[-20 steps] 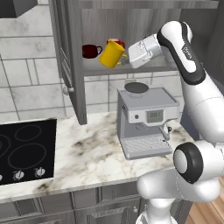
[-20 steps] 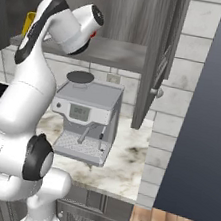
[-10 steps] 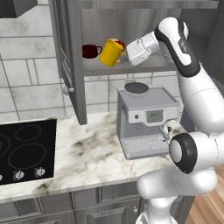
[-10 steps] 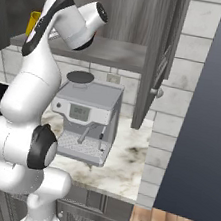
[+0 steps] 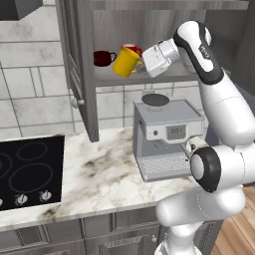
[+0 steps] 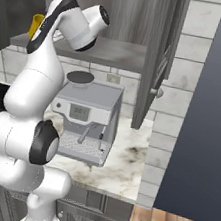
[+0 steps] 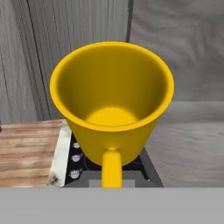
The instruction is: Pick the mug on the counter and place it in the cabinet with the handle facing the right, like the mugs already inside.
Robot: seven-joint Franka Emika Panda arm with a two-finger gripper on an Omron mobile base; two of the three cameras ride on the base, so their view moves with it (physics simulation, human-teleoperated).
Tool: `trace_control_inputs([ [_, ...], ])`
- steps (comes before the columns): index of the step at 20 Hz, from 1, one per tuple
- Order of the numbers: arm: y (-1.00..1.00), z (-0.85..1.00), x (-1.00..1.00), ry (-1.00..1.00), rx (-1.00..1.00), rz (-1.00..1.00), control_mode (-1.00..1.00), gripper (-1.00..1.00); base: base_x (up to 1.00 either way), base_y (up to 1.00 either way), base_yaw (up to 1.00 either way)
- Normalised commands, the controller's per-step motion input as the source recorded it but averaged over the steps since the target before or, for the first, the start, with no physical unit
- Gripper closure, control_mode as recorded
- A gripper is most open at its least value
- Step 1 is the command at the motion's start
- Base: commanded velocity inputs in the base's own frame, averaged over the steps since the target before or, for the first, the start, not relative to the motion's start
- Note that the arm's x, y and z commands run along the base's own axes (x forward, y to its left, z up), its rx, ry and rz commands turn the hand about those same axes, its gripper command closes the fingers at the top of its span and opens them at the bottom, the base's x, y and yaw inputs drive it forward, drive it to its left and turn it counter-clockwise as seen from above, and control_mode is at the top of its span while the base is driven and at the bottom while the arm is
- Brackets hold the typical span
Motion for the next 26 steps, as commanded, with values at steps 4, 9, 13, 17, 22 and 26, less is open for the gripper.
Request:
trace_control_inputs([
  [4, 0.0, 0.0, 0.28, -0.04, 0.0, 0.02, -1.0, 1.0, 0.0, 0.0, 0.0],
  [9, -0.02, 0.0, 0.3, -0.01, 0.0, 0.02, -1.0, 1.0, 0.0, 0.0, 0.0],
  [13, -0.03, -0.01, 0.28, 0.0, 0.0, 0.0, -1.0, 1.0, 0.0, 0.0, 0.0],
  [17, -0.07, 0.0, 0.26, 0.0, -0.01, 0.0, -1.0, 1.0, 0.0, 0.0, 0.0],
  [22, -0.03, -0.05, 0.17, 0.0, -0.01, 0.0, -1.0, 1.0, 0.0, 0.0, 0.0],
  [26, 0.0, -0.09, 0.03, 0.0, -0.03, 0.0, -1.0, 1.0, 0.0, 0.0, 0.0],
])
